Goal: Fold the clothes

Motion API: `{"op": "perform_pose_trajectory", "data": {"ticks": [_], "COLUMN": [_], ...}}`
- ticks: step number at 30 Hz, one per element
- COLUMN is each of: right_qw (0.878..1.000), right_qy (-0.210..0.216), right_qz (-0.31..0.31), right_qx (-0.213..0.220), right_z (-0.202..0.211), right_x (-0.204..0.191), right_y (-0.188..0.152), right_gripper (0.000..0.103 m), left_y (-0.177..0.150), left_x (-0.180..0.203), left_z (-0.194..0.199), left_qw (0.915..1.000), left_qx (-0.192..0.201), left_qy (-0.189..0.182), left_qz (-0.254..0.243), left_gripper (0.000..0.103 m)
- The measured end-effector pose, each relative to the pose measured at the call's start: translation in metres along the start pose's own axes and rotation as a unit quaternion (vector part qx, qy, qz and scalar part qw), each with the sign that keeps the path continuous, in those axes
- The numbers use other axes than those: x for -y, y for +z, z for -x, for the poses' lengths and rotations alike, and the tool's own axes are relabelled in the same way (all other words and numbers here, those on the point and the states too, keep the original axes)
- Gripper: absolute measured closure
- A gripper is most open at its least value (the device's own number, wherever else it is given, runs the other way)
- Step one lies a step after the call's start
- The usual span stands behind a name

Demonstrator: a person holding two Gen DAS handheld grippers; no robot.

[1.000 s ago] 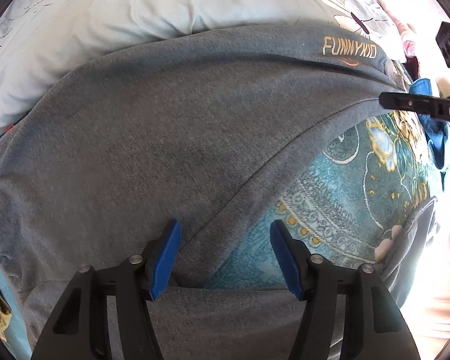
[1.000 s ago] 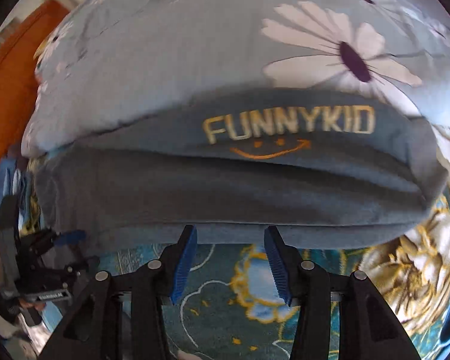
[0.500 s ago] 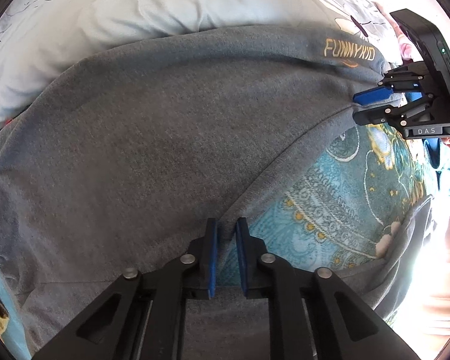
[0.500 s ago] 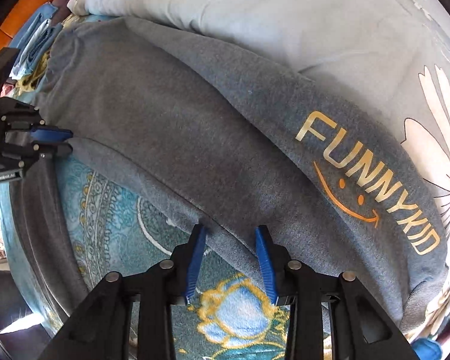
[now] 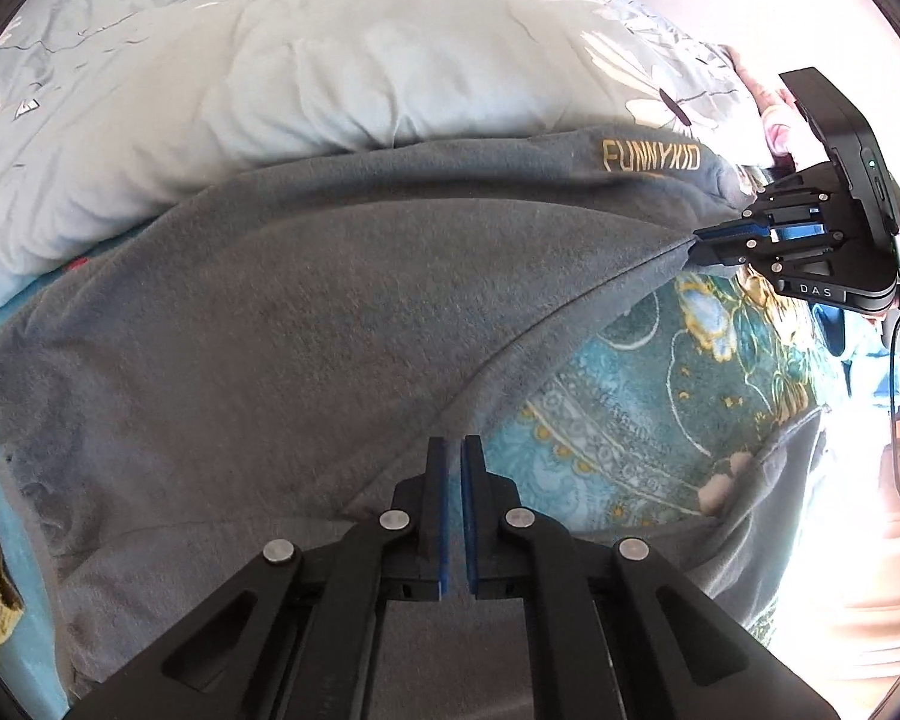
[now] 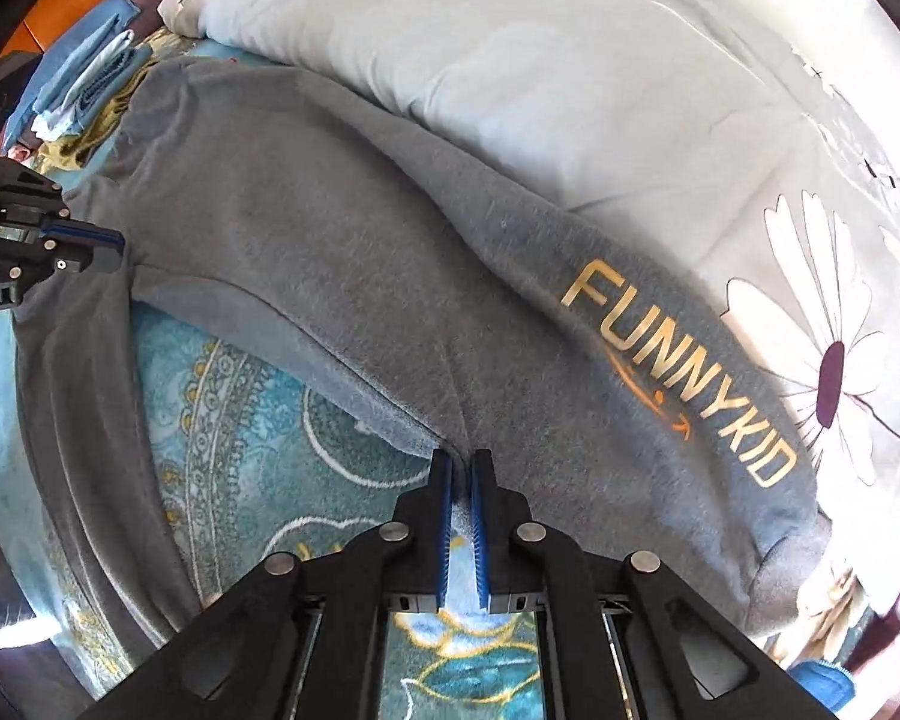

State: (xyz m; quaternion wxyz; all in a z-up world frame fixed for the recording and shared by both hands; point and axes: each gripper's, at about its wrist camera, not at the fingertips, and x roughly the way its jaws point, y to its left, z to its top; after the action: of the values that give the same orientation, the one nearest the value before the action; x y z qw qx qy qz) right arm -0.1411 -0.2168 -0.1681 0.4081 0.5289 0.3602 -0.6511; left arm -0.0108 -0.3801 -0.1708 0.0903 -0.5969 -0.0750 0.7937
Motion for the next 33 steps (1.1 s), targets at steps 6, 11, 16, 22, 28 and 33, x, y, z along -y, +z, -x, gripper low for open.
{"op": "perform_pose_trajectory", "data": {"ticks": [6, 11, 16, 22, 28, 33], "right_qw": [0.999, 0.998, 0.986, 0.933, 0.851, 0.775], "right_qy": [-0.004, -0.012, -0.028, -0.05, -0.054, -0.05], "right_qz": [-0.022, -0.067, -0.159, -0.35, -0.521, -0.63], "right_qx": [-0.028, -0.015, 0.034, 0.063, 0.024, 0.011], "right_z": [-0.025, -0.017, 0.025, 0.067, 0.074, 0.067], "right_x": [-0.005, 0.002, 0.012, -0.001, -0.032, -0.05], "right_y": [-0.023, -0.029, -0.057, -0.103, -0.214, -0.286], "right_gripper": [0.096, 0.088, 0.068, 0.055, 0.052, 0.05], "left_y": [-0.015, -0.028, -0.058, -0.127, -0.179, -0.199], "left_x": [0.011, -0.024, -0.063, -0.102, -0.158, -0.194], "left_z": [0.011, 0.017, 0.068, 0.108, 0.108, 0.084], "left_qw": [0.9995, 0.9965, 0.9816, 0.9384, 0.901, 0.8731], "left_qx": [-0.025, 0.002, 0.03, 0.045, 0.02, 0.019], "left_qy": [0.008, 0.031, 0.068, 0.141, 0.128, 0.07], "left_qz": [0.02, 0.078, 0.176, 0.312, 0.414, 0.482], "left_gripper": [0.099, 0.099, 0.086, 0.046, 0.04, 0.04]}}
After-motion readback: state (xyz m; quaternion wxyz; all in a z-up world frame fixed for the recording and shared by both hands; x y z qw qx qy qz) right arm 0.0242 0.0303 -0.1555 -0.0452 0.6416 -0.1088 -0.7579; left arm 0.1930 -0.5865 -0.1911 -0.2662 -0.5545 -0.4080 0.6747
